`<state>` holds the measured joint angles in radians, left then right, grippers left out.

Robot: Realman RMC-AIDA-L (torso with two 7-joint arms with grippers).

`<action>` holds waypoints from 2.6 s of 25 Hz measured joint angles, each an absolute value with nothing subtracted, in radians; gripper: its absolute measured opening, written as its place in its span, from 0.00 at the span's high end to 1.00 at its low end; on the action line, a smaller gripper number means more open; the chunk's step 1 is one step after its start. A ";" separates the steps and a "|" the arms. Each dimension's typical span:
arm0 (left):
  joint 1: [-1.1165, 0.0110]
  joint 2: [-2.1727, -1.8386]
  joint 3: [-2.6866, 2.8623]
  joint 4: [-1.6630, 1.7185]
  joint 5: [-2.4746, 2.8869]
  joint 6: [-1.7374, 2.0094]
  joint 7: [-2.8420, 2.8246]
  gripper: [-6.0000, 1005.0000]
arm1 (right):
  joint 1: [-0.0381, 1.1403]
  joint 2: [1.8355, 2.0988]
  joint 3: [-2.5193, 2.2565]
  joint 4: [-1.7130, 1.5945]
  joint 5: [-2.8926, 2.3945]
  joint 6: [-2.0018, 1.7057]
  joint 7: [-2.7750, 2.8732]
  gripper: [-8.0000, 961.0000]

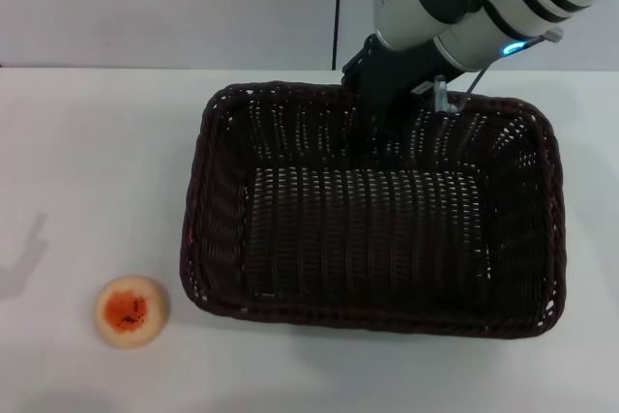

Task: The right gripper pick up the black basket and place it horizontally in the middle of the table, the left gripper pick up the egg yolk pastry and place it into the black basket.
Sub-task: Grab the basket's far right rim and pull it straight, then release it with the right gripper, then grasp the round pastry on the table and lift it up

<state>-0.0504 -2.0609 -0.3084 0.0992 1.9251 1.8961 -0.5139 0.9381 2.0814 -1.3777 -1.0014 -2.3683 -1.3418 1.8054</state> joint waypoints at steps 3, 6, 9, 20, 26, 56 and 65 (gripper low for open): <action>-0.050 -2.061 -0.308 0.098 1.925 1.900 -0.514 0.18 | 0.921 2.081 -1.378 -1.032 -2.368 -1.344 1.806 0.50; -0.049 -2.060 -0.308 0.099 1.925 1.900 -0.514 0.18 | 0.891 2.082 -1.378 -1.085 -2.368 -1.347 1.810 0.43; -0.050 -2.060 -0.305 0.101 1.925 1.898 -0.514 0.18 | 0.860 2.083 -1.385 -1.134 -2.367 -1.349 1.820 0.36; -0.069 -2.056 -0.010 0.390 1.949 1.896 -0.740 0.18 | 0.428 2.085 -1.309 -1.523 -1.923 -1.293 1.865 0.36; -0.069 -2.055 0.142 0.488 1.980 1.855 -0.796 0.18 | 0.224 2.085 -1.261 -1.424 -1.544 -1.288 1.701 0.36; -0.160 -2.066 0.186 0.299 2.230 1.585 -0.638 0.22 | 0.073 2.074 -1.135 -0.354 -0.639 -1.908 0.878 0.36; -0.169 -2.064 0.174 0.296 2.225 1.587 -0.604 0.34 | 0.065 2.076 -1.082 -0.272 -0.636 -1.929 0.868 0.36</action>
<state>-0.1694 -2.0643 0.1736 0.2965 2.2253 1.5869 -0.6045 0.0653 2.0758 -1.0824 -0.2717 -0.6359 -1.9293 0.8676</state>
